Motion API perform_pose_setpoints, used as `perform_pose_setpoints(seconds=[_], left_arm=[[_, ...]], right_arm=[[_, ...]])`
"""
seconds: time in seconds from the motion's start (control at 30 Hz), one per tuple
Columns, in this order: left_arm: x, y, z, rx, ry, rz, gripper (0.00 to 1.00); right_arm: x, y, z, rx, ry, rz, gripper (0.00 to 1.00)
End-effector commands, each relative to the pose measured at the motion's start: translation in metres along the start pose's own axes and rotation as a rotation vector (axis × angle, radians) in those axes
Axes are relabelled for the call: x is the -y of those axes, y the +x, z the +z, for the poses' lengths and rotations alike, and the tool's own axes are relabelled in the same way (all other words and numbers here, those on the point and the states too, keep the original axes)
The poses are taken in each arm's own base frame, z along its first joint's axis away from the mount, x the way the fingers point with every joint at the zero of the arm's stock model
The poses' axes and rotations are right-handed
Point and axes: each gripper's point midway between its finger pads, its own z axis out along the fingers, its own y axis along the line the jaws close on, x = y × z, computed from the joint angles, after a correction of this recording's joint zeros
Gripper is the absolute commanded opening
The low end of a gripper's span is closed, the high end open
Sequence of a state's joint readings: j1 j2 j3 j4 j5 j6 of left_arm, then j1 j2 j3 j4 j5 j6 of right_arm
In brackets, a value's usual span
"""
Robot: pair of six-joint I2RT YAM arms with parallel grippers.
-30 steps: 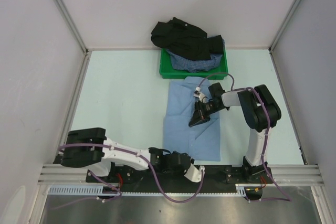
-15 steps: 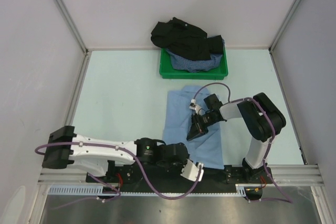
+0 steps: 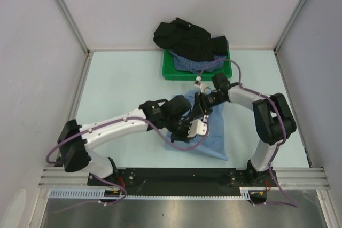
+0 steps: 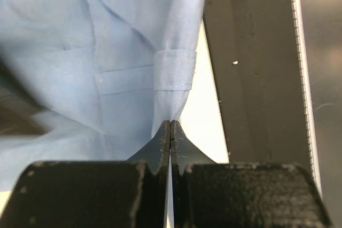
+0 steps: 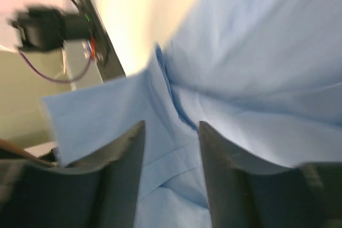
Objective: Fold and stack the long sleeve shirts
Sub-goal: Fold the shirt
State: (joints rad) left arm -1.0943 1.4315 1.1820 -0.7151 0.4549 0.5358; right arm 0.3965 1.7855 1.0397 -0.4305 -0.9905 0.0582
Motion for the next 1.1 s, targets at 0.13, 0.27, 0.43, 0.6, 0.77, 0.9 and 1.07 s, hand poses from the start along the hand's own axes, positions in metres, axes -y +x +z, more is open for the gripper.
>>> perform_pose_setpoints(seconds=[0.13, 0.27, 0.43, 0.6, 0.77, 0.9, 1.07], left_arm=[[-0.087, 0.014, 0.004, 0.012, 0.093, -0.017, 0.00], [-0.133, 0.022, 0.017, 0.016, 0.110, -0.043, 0.01], [-0.168, 0.049, 0.041, 0.011, 0.133, -0.118, 0.04], [-0.189, 0.057, 0.051, 0.011, 0.111, -0.148, 0.18], [-0.212, 0.039, 0.018, 0.083, 0.032, -0.247, 0.43], [-0.205, 0.045, -0.023, 0.126, 0.031, -0.399, 0.54], [-0.190, 0.082, -0.043, 0.142, 0.042, -0.607, 0.56]], right_arm=[[0.030, -0.056, -0.089, 0.139, 0.060, 0.025, 0.78], [0.048, -0.054, -0.127, 0.213, 0.100, 0.072, 0.81], [0.054, -0.039, -0.155, 0.273, 0.127, 0.094, 0.83], [0.059, -0.022, -0.148, 0.274, 0.149, 0.124, 0.81], [0.064, -0.014, -0.149, 0.273, 0.215, 0.078, 0.78], [0.072, -0.004, -0.149, 0.244, 0.280, 0.024, 0.76], [0.081, 0.005, -0.143, 0.205, 0.331, -0.023, 0.74]])
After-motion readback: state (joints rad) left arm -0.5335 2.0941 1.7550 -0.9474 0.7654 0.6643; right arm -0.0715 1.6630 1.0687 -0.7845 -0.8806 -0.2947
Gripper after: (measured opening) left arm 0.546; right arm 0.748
